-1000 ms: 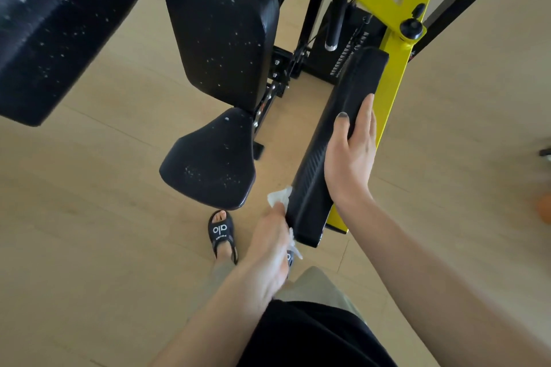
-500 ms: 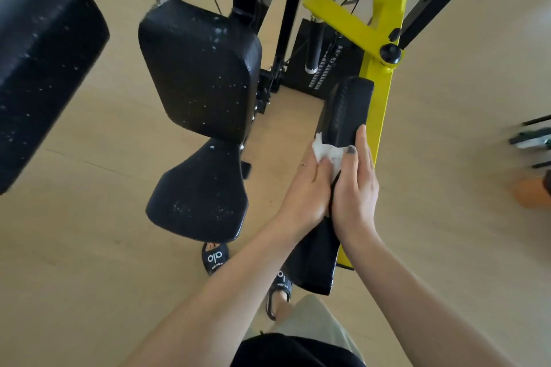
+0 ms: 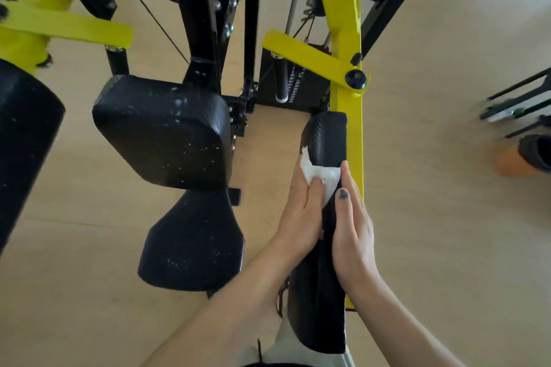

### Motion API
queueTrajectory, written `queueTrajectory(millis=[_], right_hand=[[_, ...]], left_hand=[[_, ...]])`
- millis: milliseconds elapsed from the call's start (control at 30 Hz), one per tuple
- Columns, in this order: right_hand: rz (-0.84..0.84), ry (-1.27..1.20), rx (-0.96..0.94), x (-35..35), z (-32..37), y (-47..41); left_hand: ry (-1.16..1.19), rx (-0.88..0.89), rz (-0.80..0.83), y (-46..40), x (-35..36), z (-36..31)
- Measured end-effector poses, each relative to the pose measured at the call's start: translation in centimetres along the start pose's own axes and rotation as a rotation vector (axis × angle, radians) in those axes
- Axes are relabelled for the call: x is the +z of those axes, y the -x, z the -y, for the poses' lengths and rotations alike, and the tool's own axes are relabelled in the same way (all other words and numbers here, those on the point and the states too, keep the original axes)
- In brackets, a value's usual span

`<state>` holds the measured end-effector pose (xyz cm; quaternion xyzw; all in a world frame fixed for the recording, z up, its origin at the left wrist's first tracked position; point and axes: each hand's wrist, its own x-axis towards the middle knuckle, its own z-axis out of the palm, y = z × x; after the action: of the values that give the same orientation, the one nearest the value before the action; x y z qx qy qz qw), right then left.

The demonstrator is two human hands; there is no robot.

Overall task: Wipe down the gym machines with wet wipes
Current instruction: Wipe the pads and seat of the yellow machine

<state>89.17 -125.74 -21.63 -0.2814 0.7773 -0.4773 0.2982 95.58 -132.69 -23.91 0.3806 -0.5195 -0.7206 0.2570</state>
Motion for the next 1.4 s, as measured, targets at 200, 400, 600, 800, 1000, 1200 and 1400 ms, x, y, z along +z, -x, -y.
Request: queueTrajectory(millis=[200,400,600,800,1000,1200,1400], right_hand=[[0.051,0.010,-0.024,-0.3,-0.2,-1.6],[0.104,0.099,-0.054,-0.7,1.1,-7.0],[0.103,0.206,-0.050,0.0,1.9,-9.9],[0.067,0.235,-0.059,0.6,2.2,-9.6],[0.048,0.277,-0.074,0.6,2.6,-9.4],[-0.047,0.300,-0.182,1.8,5.4,-8.0],[0.177,0.174,-0.286,8.0,10.6,-4.6]], left_hand=[[0.049,-0.153,-0.074,-9.0,-0.2,-1.3],[0.024,-0.391,-0.088,-12.4,-0.9,-2.9],[0.118,-0.473,-0.105,-10.1,-0.7,-3.0],[0.048,-0.515,-0.041,-4.0,-0.8,-0.6],[-0.011,-0.496,-0.057,3.3,-1.6,-1.6],[-0.345,-0.086,-0.244,4.3,-7.7,-7.4],[-1.158,0.546,-0.453,0.4,-16.9,-12.7]])
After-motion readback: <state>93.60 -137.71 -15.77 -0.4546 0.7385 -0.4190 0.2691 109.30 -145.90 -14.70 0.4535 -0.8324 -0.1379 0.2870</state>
